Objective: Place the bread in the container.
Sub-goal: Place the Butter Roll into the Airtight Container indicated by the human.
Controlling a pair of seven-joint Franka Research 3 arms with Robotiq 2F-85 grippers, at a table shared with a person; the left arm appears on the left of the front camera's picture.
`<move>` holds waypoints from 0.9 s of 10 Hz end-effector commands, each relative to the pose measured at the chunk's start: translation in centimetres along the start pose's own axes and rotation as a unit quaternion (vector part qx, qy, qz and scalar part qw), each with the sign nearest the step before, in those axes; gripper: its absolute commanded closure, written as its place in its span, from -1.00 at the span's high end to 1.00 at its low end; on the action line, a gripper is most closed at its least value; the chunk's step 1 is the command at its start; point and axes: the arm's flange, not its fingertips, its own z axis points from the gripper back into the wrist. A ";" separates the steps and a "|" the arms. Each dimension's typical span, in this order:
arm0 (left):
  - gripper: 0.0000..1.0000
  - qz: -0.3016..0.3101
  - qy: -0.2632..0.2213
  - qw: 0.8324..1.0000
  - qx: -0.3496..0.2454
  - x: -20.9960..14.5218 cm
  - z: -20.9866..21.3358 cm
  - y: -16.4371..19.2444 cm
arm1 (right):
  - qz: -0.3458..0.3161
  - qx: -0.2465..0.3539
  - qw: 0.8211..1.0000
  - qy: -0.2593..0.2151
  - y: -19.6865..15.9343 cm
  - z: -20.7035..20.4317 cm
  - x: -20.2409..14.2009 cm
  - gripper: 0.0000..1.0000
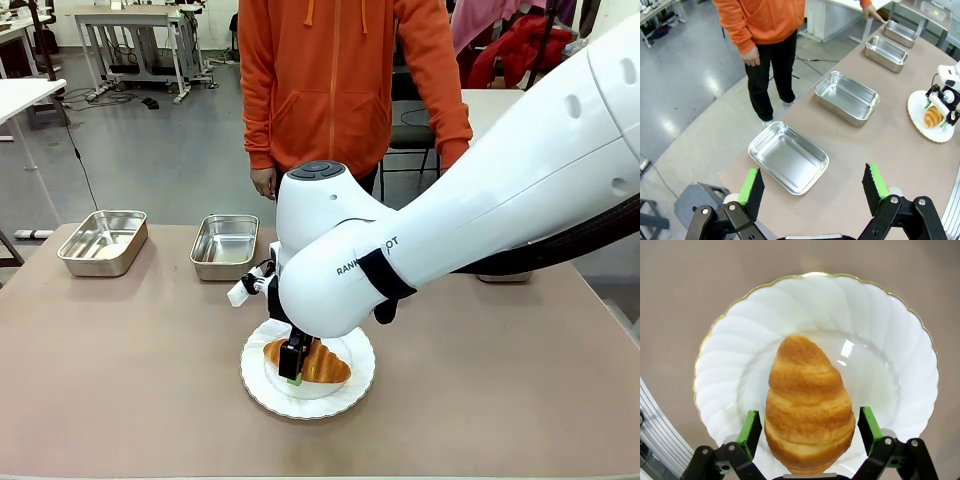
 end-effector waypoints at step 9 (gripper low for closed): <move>1.00 -0.003 -0.004 1.000 -0.002 0.2 0.2 -0.1 | 0.000 -0.030 1.000 0.008 -0.4 0.3 0.5 -0.19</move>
